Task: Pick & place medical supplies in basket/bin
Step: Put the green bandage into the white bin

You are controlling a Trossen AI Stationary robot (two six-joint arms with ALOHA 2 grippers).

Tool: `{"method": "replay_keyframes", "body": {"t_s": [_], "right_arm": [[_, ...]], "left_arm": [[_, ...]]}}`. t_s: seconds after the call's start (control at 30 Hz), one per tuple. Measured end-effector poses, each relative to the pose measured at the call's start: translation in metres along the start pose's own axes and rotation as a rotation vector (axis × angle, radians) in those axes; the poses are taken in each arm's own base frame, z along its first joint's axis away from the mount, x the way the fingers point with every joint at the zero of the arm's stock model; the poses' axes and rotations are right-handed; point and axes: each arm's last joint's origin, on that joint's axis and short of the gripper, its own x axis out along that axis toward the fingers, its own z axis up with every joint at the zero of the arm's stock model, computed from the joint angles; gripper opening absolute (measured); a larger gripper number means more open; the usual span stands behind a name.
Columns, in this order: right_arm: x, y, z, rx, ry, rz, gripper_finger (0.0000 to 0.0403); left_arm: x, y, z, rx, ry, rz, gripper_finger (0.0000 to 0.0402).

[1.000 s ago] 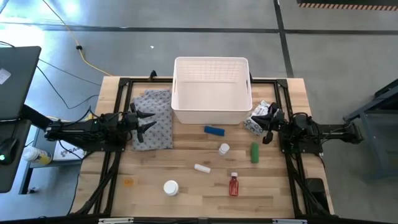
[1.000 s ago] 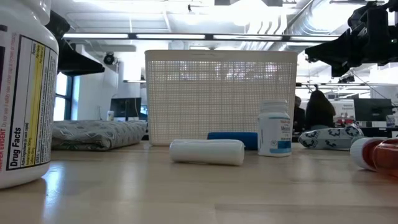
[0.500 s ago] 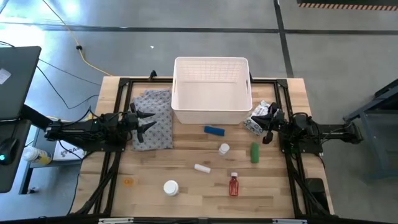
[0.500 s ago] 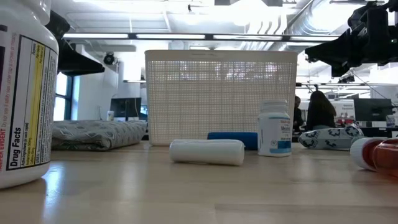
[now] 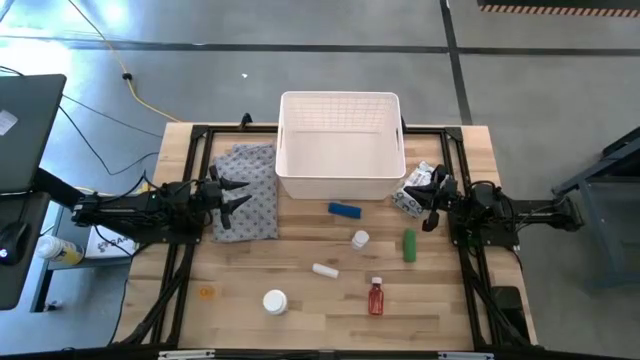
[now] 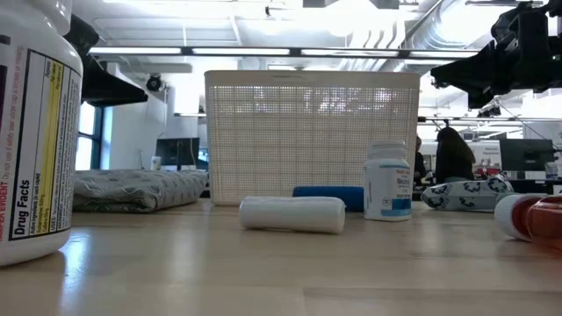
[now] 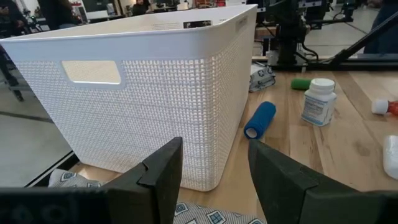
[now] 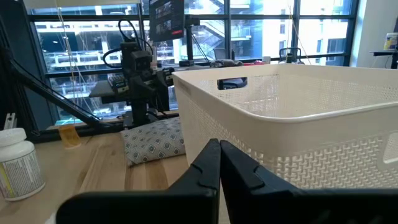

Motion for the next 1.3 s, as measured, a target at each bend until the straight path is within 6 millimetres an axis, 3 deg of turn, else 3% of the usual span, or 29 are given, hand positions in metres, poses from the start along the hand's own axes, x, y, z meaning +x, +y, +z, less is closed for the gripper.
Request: {"method": "replay_keyframes", "body": {"t_s": [0.47, 0.7, 1.07, 1.3], "right_arm": [[0.000, 0.000, 0.000, 0.000, 0.000, 0.000, 0.0000], [0.000, 0.000, 0.002, 0.009, -0.017, 0.003, 0.0000], [0.000, 0.000, 0.003, 0.220, -0.029, 0.007, 0.0000], [-0.001, 0.004, 0.014, 0.150, -0.024, 0.130, 0.0000]], "left_arm": [[0.000, -0.002, 0.000, -0.425, 0.013, -0.082, 0.0216], [0.000, -0.002, 0.000, -0.509, 0.016, -0.082, 0.0216], [0.000, 0.000, 0.000, -0.513, -0.001, -0.009, 0.0216], [0.000, 0.001, 0.000, -0.520, -0.012, 0.048, 0.0216]]}}
